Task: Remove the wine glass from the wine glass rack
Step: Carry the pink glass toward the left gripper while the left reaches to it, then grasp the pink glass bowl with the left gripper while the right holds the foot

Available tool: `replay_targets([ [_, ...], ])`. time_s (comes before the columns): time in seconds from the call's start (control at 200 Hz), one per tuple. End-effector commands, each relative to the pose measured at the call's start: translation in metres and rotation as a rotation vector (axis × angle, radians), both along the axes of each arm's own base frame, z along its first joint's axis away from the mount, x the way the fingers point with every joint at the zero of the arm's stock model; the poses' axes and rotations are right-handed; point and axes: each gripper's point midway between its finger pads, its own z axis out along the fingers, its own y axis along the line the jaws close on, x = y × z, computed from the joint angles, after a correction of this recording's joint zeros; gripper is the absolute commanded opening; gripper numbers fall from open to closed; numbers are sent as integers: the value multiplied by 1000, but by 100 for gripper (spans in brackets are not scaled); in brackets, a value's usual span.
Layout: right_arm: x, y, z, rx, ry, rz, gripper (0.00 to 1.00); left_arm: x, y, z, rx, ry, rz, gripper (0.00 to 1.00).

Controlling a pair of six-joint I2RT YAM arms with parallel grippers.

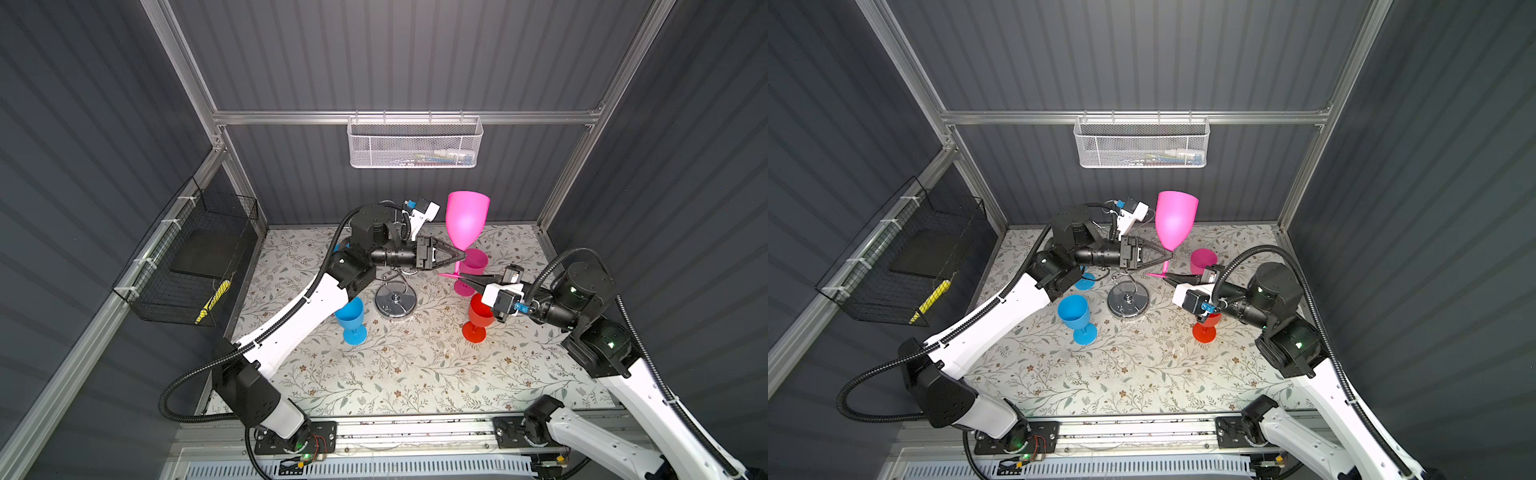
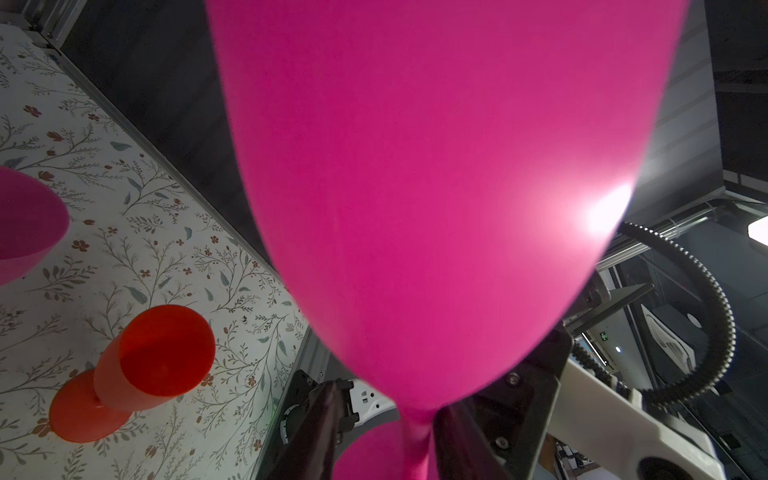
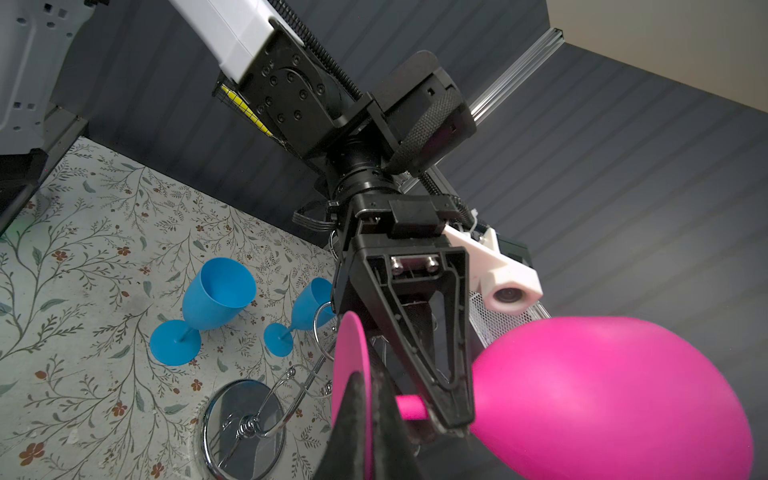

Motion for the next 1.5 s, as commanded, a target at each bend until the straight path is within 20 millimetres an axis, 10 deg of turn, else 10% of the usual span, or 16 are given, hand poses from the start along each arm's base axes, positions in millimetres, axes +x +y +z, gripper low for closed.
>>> replay_targets([
  [0.0,-5,2,11,-10,-45,9,0,-7,0,11,-14,-38,-32,33],
  [0.77,-6,16,5,-53,-37,22,4,-8,5,12,-8,-45,-10,3],
  [1.196,-16,12,26,93,-26,32,53,1,19,39,-22,-204,126,0],
  [1.496,-13,-6,63,329,27,-30,87,24,65,73,74,-536,448,0],
])
